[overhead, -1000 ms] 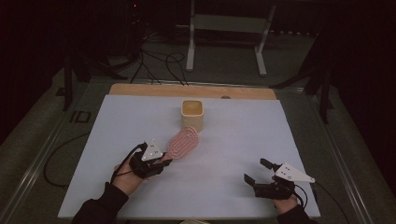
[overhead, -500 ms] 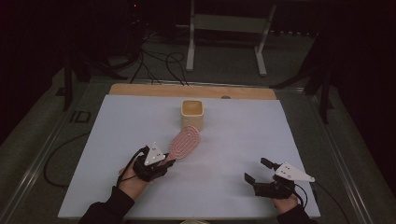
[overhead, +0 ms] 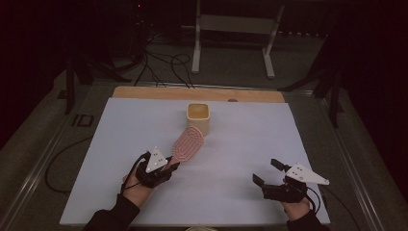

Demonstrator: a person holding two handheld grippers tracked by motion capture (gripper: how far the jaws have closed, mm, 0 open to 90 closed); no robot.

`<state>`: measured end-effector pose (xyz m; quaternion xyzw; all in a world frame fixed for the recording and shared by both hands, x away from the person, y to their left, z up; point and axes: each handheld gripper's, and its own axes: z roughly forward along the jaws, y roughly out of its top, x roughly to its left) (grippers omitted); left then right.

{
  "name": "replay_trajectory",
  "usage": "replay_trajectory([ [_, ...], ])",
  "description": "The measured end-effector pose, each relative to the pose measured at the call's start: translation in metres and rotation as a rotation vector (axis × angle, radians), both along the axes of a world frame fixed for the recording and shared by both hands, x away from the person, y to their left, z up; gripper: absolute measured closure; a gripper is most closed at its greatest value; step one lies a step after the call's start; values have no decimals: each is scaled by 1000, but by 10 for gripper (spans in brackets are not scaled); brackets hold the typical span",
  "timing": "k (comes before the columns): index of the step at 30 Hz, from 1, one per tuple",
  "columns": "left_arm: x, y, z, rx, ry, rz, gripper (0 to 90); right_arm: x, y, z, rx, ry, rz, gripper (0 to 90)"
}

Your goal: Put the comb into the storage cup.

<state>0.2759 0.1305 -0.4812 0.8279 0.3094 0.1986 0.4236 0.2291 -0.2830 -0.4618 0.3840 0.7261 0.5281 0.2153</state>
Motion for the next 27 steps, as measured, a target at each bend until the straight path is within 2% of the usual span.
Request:
replay_trajectory([
  [5,-2,0,0,-3,-14,-2,711,-2,12,22,5,-7,29,92],
  [7,-2,1,0,-4,-21,0,711,-2,17,32,32,-9,72,92],
  [12,-2,0,0,-16,-7,-8,711,1,32,51,26,-45,114,92],
  [18,-3,0,0,-23,-9,-7,711,10,44,66,59,-48,149,89],
  [27,-3,1,0,-33,-10,-13,711,30,64,81,44,-37,171,74],
])
